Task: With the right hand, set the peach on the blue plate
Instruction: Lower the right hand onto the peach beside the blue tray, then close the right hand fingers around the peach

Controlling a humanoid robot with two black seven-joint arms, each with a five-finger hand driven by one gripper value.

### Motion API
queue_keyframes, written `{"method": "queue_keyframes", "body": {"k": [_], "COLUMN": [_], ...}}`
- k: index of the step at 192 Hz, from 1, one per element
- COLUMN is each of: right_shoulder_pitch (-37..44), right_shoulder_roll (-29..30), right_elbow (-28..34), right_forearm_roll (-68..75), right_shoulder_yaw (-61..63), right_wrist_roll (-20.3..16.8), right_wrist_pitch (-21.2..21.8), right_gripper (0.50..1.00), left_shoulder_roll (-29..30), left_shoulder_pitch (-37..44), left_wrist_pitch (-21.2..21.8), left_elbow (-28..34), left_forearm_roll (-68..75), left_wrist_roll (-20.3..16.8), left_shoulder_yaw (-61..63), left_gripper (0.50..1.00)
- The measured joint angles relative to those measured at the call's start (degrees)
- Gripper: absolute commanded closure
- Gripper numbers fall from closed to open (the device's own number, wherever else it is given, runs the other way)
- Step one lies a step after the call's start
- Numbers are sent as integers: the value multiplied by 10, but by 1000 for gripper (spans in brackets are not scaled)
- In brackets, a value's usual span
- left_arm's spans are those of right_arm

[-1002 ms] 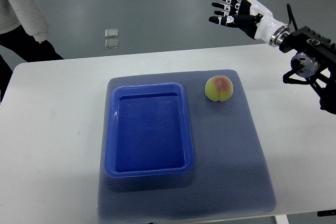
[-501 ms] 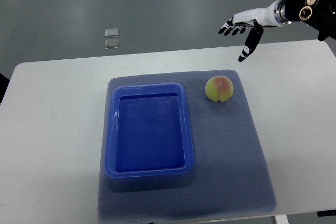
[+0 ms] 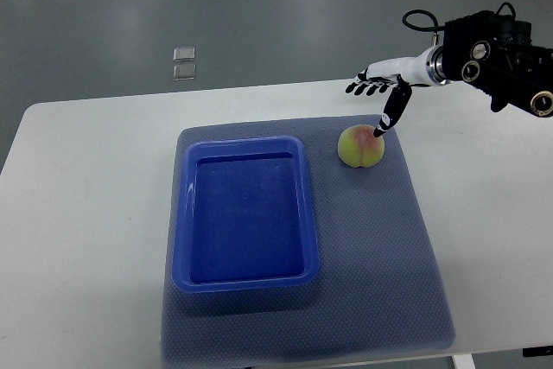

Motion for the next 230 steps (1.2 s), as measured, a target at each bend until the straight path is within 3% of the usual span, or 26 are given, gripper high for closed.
{"method": "queue_keyframes", "body": {"k": [30, 121, 129, 138, 156, 167, 174, 184, 185, 193, 203, 204, 230], "right_shoulder_pitch": [-19, -63, -67, -71, -78, -81, -82, -84, -84, -85, -85, -85, -62], "right_shoulder_roll": [15, 39, 39, 40, 43, 47, 49, 52, 52, 53, 54, 54, 41], "right_elbow": [-3, -16, -16, -16, -16, -17, -17, -17, -17, -17, -17, -17, -11], "right_forearm_roll": [-3, -4, -4, -4, -5, -8, -10, -13, -14, -15, -17, -17, -13], "right_shoulder_yaw": [-3, -7, -7, -7, -8, -8, -8, -8, -8, -8, -8, -8, -7], "right_wrist_roll": [9, 17, 18, 19, 22, 22, 23, 23, 23, 24, 25, 25, 26], "right_wrist_pitch": [-30, -66, -69, -71, -77, -84, -86, -88, -88, -89, -89, -89, -82], "right_gripper": [570, 583, 609, 693, 711, 760, 832, 832, 915, 971, 971, 1000, 1000], "left_shoulder_roll": [0, 0, 0, 0, 0, 0, 0, 0, 0, 0, 0, 0, 0], "left_shoulder_pitch": [0, 0, 0, 0, 0, 0, 0, 0, 0, 0, 0, 0, 0], "left_wrist_pitch": [0, 0, 0, 0, 0, 0, 0, 0, 0, 0, 0, 0, 0], "left_elbow": [0, -1, -1, -1, -1, 0, 0, 0, 0, 0, 0, 0, 0], "left_forearm_roll": [0, 1, 1, 1, 0, 0, 0, 0, 0, 0, 0, 0, 0], "left_wrist_roll": [0, 0, 0, 0, 0, 0, 0, 0, 0, 0, 0, 0, 0], "left_shoulder_yaw": [0, 0, 0, 0, 0, 0, 0, 0, 0, 0, 0, 0, 0], "left_gripper": [500, 500, 500, 500, 500, 500, 500, 500, 500, 500, 500, 500, 500]}}
